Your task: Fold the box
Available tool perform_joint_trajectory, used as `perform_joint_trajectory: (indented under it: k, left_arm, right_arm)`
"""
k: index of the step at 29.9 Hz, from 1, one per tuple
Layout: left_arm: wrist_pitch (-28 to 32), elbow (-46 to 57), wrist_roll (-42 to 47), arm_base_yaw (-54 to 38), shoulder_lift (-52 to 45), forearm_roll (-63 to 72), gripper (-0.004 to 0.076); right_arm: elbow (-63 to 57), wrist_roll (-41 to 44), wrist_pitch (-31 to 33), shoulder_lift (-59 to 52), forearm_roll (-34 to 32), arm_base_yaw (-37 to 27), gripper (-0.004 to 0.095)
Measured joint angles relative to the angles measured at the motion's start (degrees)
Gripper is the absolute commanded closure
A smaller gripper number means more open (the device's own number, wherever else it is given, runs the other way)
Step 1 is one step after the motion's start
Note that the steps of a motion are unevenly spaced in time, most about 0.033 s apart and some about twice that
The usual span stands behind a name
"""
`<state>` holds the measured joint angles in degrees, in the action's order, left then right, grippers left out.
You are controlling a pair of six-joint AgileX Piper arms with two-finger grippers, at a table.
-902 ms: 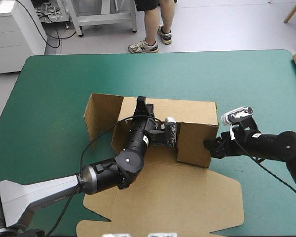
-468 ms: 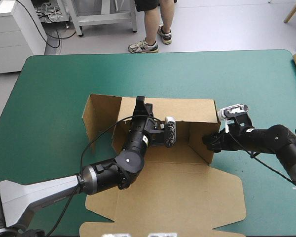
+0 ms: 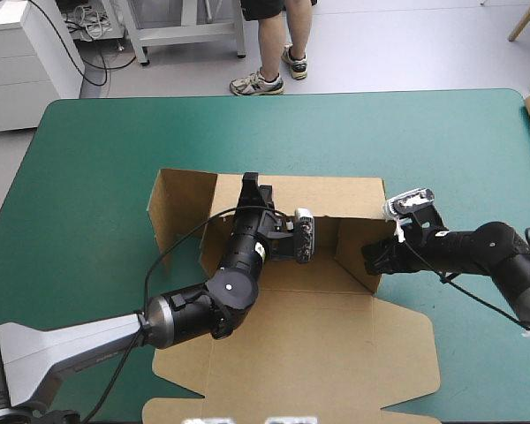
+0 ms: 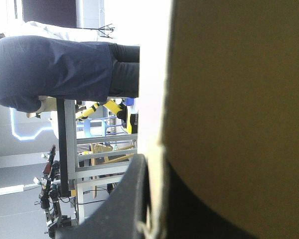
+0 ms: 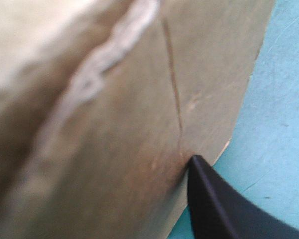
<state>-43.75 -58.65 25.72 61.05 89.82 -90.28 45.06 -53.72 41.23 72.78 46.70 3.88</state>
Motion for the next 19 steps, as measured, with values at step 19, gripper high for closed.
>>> perform_joint_trajectory:
  k: [19]
  left_arm:
    - [-3.99, 0.17, 0.00, 0.00, 0.00, 1.79, 0.0731]
  right_arm:
    - [0.24, 16.83, -17.15, 0.20, -16.22, 12.04, 0.0905]
